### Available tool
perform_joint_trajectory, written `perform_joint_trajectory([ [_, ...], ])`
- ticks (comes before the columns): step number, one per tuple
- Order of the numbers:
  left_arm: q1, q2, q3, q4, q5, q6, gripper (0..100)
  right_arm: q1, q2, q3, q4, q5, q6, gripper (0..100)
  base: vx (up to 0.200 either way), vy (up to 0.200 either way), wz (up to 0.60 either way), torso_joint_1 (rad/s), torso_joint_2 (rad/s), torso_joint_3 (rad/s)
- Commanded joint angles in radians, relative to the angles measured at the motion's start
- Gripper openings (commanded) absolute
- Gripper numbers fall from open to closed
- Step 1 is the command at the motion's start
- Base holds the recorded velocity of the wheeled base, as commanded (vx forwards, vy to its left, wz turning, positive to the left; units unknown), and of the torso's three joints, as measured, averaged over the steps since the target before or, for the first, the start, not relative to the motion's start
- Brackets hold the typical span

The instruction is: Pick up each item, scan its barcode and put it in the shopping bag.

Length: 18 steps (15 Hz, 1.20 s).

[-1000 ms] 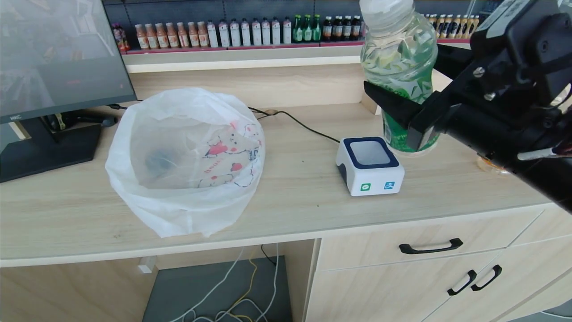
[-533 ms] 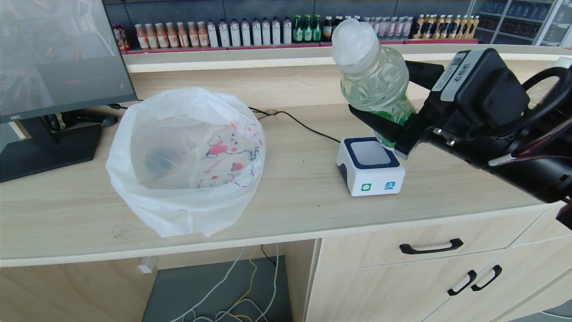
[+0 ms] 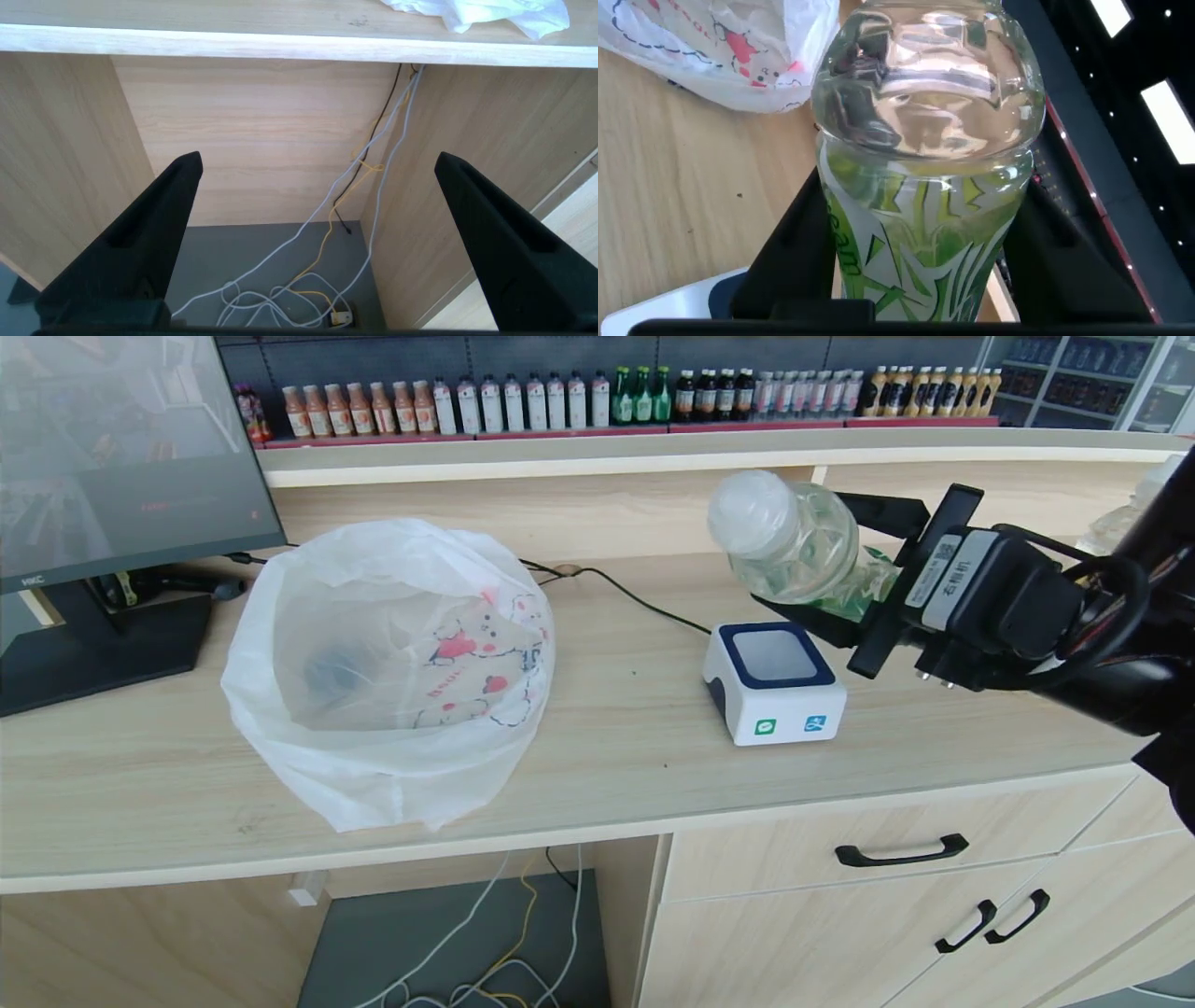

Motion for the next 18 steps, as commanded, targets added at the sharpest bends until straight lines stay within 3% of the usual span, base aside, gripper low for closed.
perform_joint_trajectory([
  [1, 0.001, 0.000, 0.000, 0.000, 0.000, -0.001, 100, -0.003, 0.038, -0.025, 0.005, 0.004, -0.010, 0, 0.000, 0.000, 0.00, 0.000, 0.00, 0.000],
  [6, 0.001, 0.000, 0.000, 0.000, 0.000, 0.000, 100, -0.026, 0.074, 0.033, 0.007, 0.100, -0.069, 0, 0.000, 0.000, 0.00, 0.000, 0.00, 0.000],
  [18, 0.001, 0.000, 0.000, 0.000, 0.000, 0.000, 100, -0.019, 0.071, 0.021, 0.008, 0.097, -0.069, 0, 0.000, 0.000, 0.00, 0.000, 0.00, 0.000],
])
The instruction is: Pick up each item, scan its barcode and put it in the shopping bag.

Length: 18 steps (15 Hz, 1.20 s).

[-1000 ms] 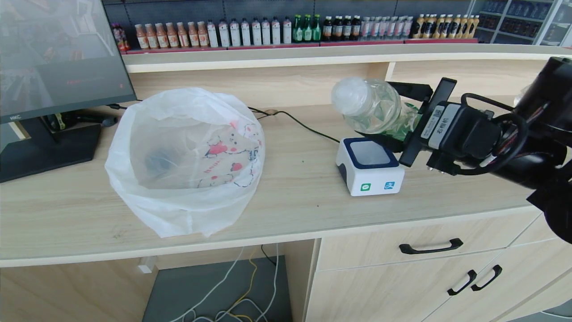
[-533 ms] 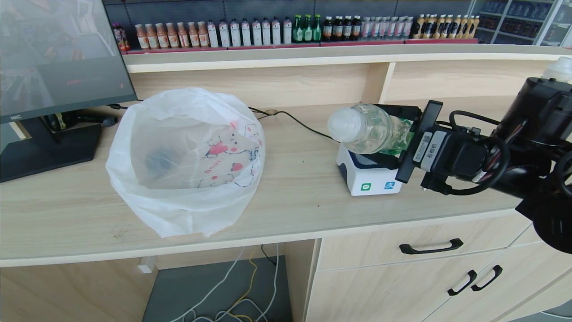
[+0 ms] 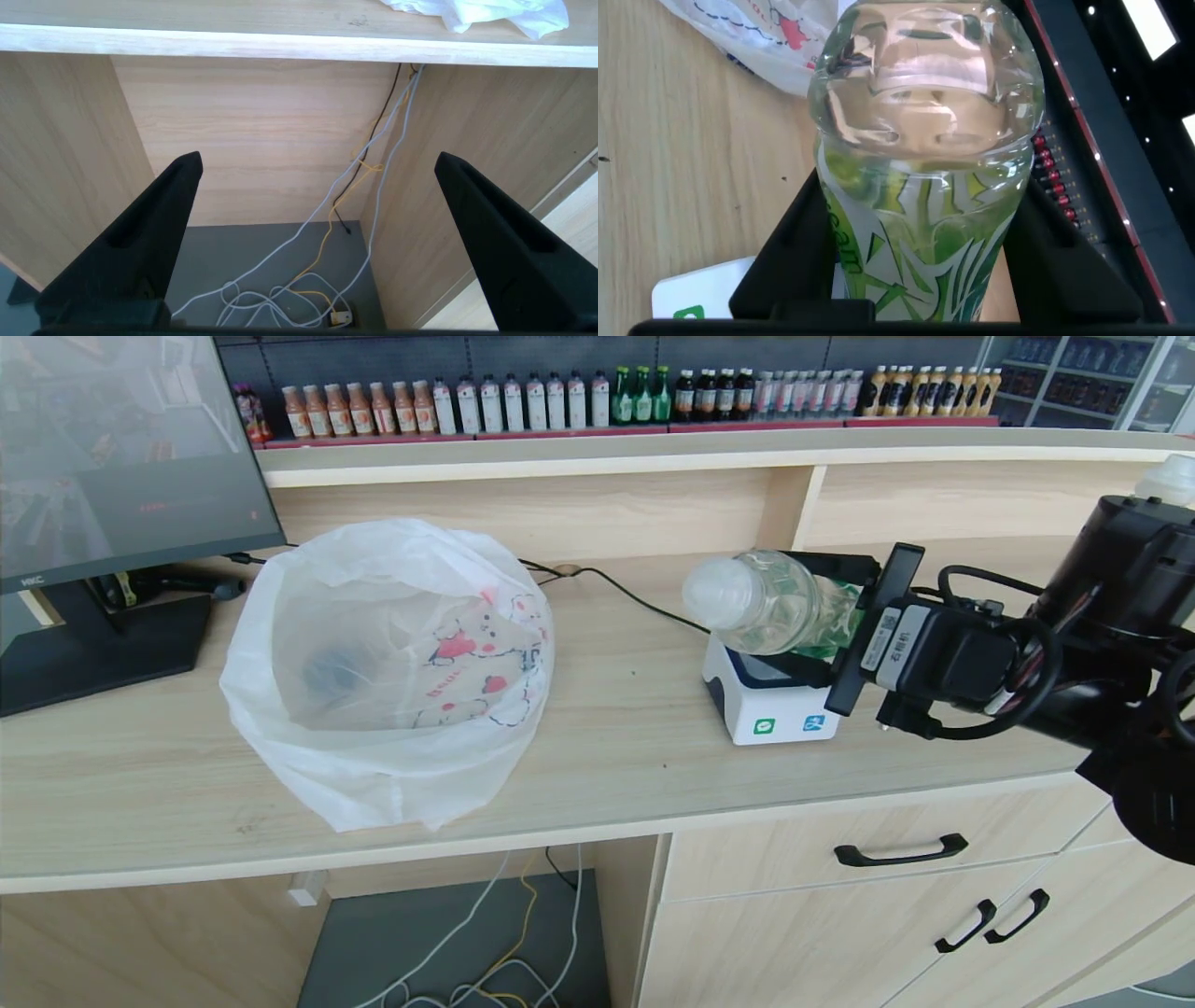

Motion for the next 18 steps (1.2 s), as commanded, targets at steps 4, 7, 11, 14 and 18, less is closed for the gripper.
perform_joint_trajectory([
  [4, 0.000, 0.000, 0.000, 0.000, 0.000, 0.000, 100, 0.007, 0.010, -0.005, -0.001, -0.007, 0.003, 0, 0.000, 0.000, 0.00, 0.000, 0.00, 0.000],
  [7, 0.000, 0.000, 0.000, 0.000, 0.000, 0.000, 100, 0.007, 0.015, -0.010, -0.001, -0.010, 0.006, 0, 0.000, 0.000, 0.00, 0.000, 0.00, 0.000],
  [11, 0.000, 0.000, 0.000, 0.000, 0.000, 0.000, 100, 0.008, 0.013, -0.010, -0.001, -0.010, 0.006, 0, 0.000, 0.000, 0.00, 0.000, 0.00, 0.000],
  [14, 0.000, 0.000, 0.000, 0.000, 0.000, 0.002, 100, 0.016, 0.012, -0.030, -0.001, -0.026, 0.023, 0, 0.000, 0.000, 0.00, 0.000, 0.00, 0.000],
  [18, 0.000, 0.000, 0.000, 0.000, 0.000, 0.002, 100, 0.042, -0.004, -0.102, -0.002, -0.088, 0.096, 0, 0.000, 0.000, 0.00, 0.000, 0.00, 0.000],
])
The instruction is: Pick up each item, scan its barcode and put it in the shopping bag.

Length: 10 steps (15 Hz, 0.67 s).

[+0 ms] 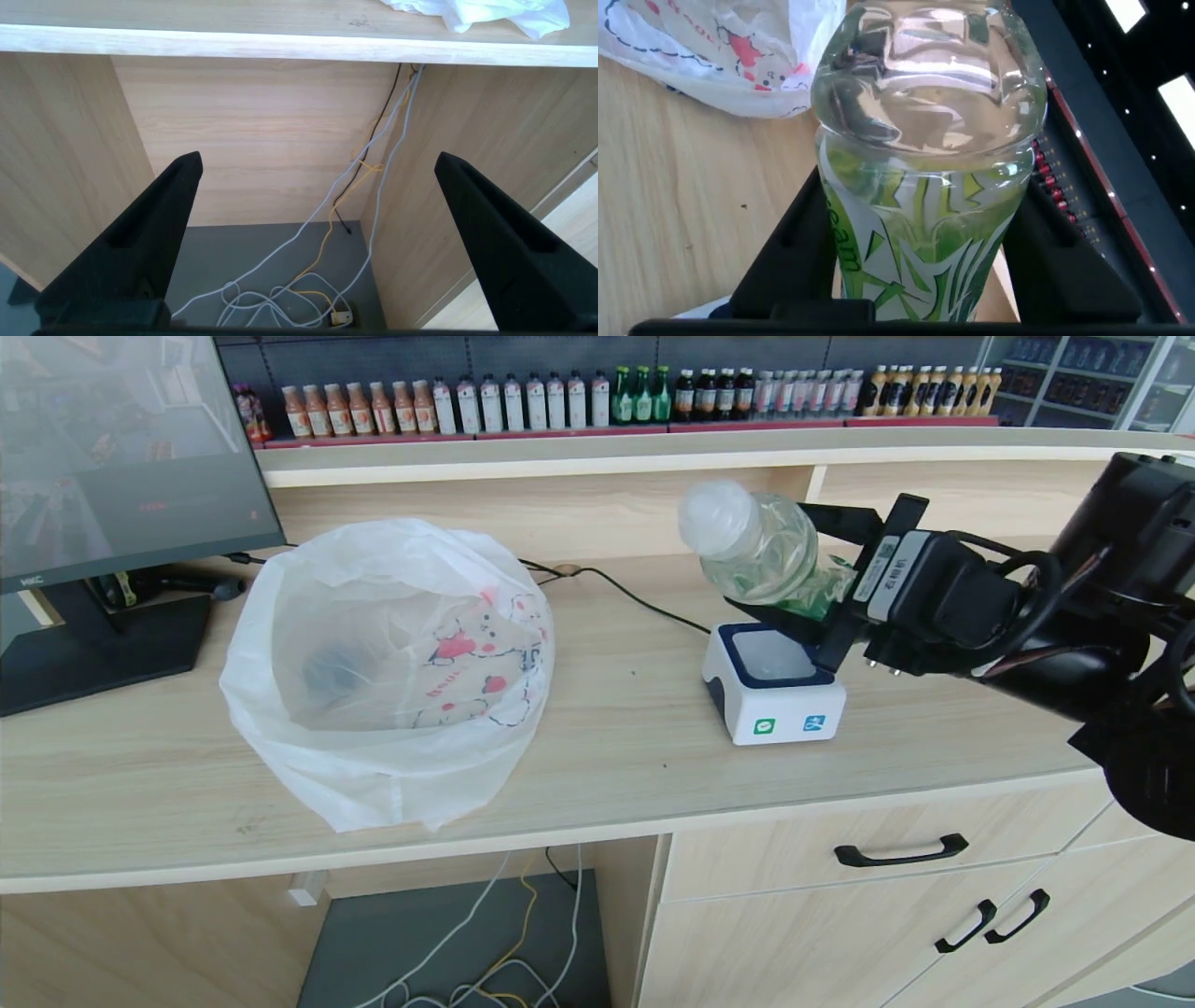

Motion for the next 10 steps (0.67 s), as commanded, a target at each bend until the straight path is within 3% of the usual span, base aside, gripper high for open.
perform_joint_trajectory([
  [1, 0.000, 0.000, 0.000, 0.000, 0.000, 0.000, 100, 0.033, -0.012, -0.042, -0.001, -0.028, 0.034, 0, 0.000, 0.000, 0.00, 0.000, 0.00, 0.000],
  [6, 0.000, 0.000, 0.000, 0.000, 0.000, 0.000, 100, 0.077, -0.019, -0.020, -0.175, -0.216, 0.298, 0, 0.000, 0.000, 0.00, 0.000, 0.00, 0.000],
  [10, 0.000, 0.000, 0.000, 0.000, 0.000, 0.000, 100, 0.128, -0.015, 0.136, -0.461, -0.517, 0.629, 0, 0.000, 0.000, 0.00, 0.000, 0.00, 0.000],
])
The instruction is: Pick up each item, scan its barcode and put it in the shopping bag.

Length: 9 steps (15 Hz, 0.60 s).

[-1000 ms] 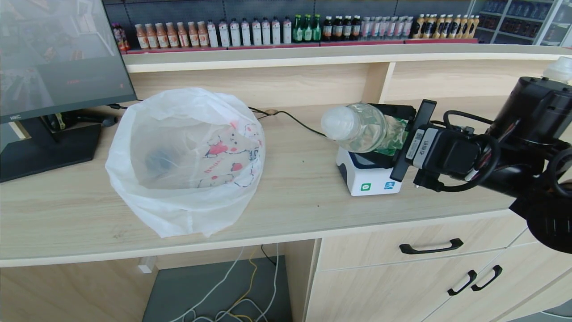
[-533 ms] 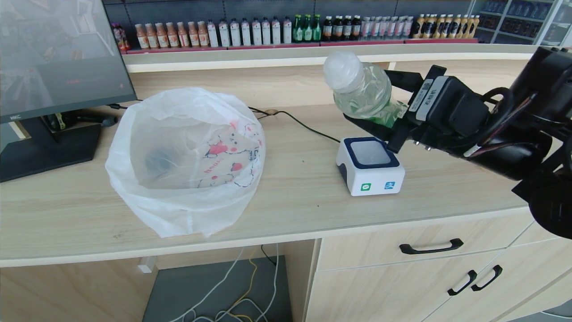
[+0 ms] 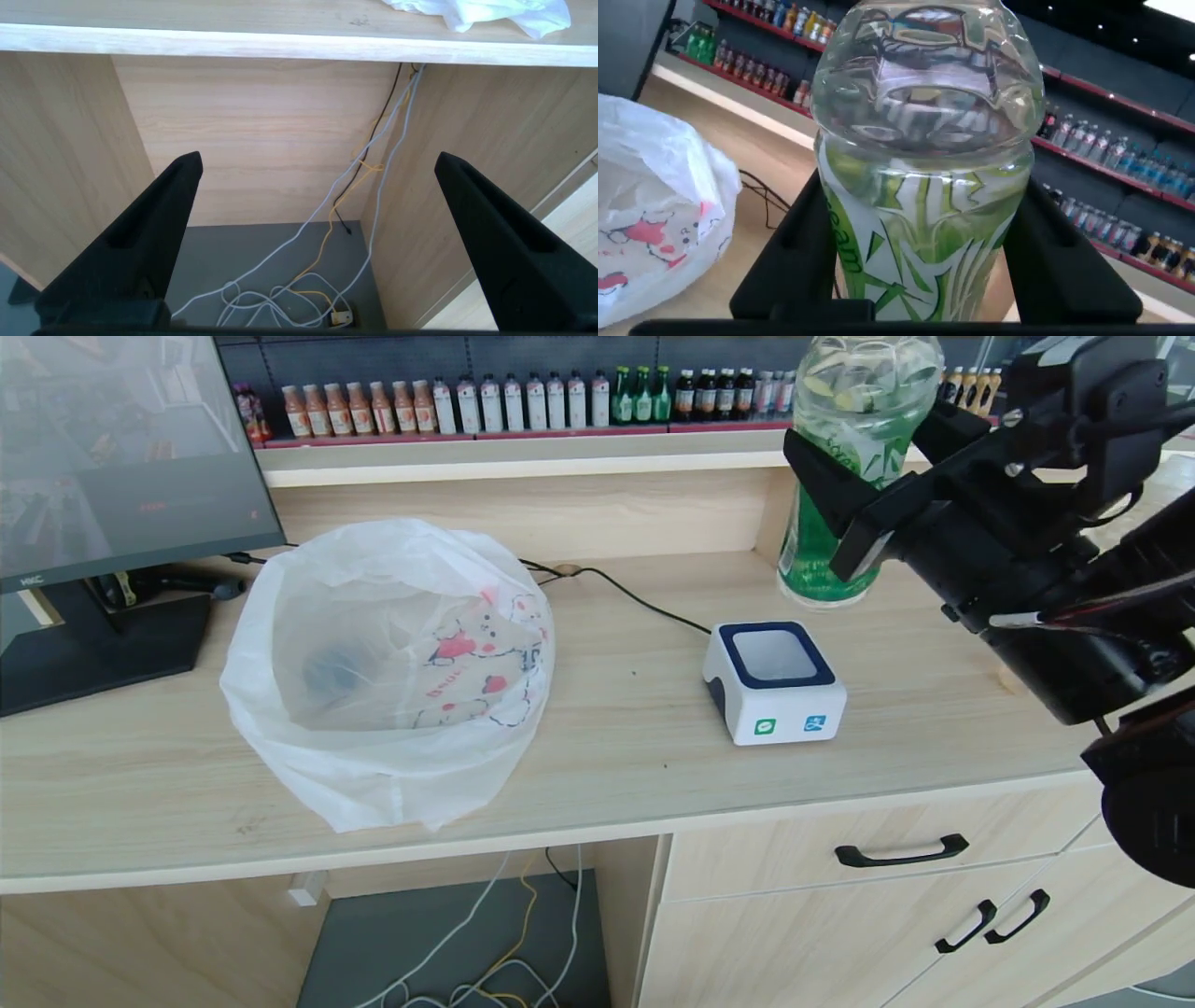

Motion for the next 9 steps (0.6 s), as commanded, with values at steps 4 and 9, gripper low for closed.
perform_joint_trajectory([
  [4, 0.002, 0.000, 0.000, 0.000, 0.000, -0.002, 100, 0.019, -0.001, 0.174, -0.178, -0.139, 0.195, 0, 0.000, 0.000, 0.00, 0.000, 0.00, 0.000],
  [9, 0.002, 0.000, 0.000, 0.000, 0.000, -0.003, 100, 0.017, -0.002, 0.199, -0.182, -0.147, 0.229, 0, 0.000, 0.000, 0.00, 0.000, 0.00, 0.000],
])
